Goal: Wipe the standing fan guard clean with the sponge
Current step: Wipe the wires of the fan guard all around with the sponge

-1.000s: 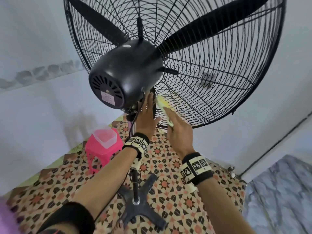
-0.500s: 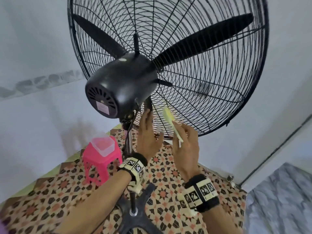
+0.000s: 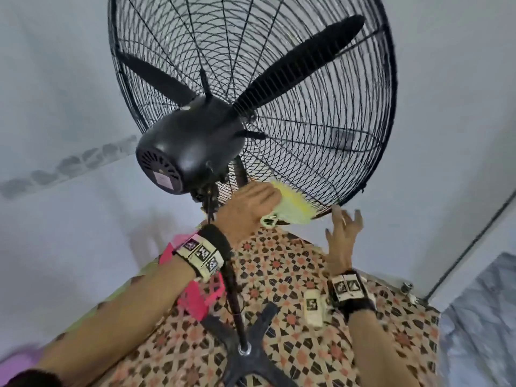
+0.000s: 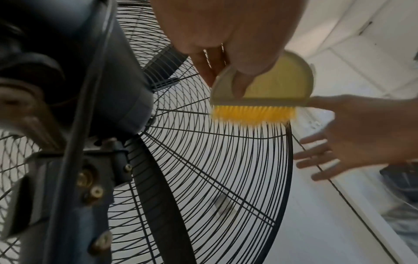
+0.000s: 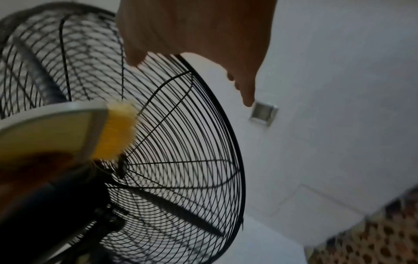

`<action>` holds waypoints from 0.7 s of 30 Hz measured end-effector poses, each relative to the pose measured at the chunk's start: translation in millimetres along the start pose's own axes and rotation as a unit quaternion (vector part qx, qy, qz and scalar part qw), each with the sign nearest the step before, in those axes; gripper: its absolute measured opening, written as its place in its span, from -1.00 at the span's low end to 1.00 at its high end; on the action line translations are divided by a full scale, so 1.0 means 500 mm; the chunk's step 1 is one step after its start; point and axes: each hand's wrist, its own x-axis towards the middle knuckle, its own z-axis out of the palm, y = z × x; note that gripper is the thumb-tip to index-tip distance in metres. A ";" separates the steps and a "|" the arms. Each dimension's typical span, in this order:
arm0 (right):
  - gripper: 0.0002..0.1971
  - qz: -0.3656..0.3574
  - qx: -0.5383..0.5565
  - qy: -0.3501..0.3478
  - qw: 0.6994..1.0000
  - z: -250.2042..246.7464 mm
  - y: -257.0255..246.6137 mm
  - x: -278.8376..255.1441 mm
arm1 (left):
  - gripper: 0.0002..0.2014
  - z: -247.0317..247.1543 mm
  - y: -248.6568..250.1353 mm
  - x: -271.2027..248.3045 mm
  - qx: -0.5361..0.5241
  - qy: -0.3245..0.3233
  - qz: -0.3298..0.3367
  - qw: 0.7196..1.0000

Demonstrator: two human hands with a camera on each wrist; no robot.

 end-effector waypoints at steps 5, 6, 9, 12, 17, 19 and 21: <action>-0.07 -0.072 -0.059 -0.066 0.993 0.019 -0.071 0.067 | -0.49 0.010 -0.006 0.040 0.050 -0.012 0.074 0.996; -0.07 -0.079 -0.067 -0.058 0.993 0.022 -0.078 0.068 | -0.48 0.022 -0.010 0.032 0.054 -0.032 0.068 0.996; -0.17 -0.086 -0.082 -0.052 0.992 0.021 -0.085 0.062 | -0.40 0.053 -0.031 -0.020 0.050 -0.104 0.019 0.993; -0.13 -0.093 -0.101 -0.040 0.990 0.015 -0.081 0.061 | -0.35 0.053 -0.035 -0.039 0.033 -0.090 0.015 0.995; -0.21 -0.091 -0.107 -0.038 0.989 0.013 -0.080 0.062 | -0.38 0.056 0.007 0.015 0.010 -0.075 0.015 0.997; -0.20 -0.092 -0.110 -0.039 0.989 0.008 -0.084 0.069 | -0.42 0.066 -0.006 -0.011 0.035 -0.122 0.017 0.992; -0.19 -0.091 -0.123 -0.046 0.987 0.005 -0.086 0.074 | -0.38 0.064 -0.020 -0.040 0.045 -0.157 -0.001 0.987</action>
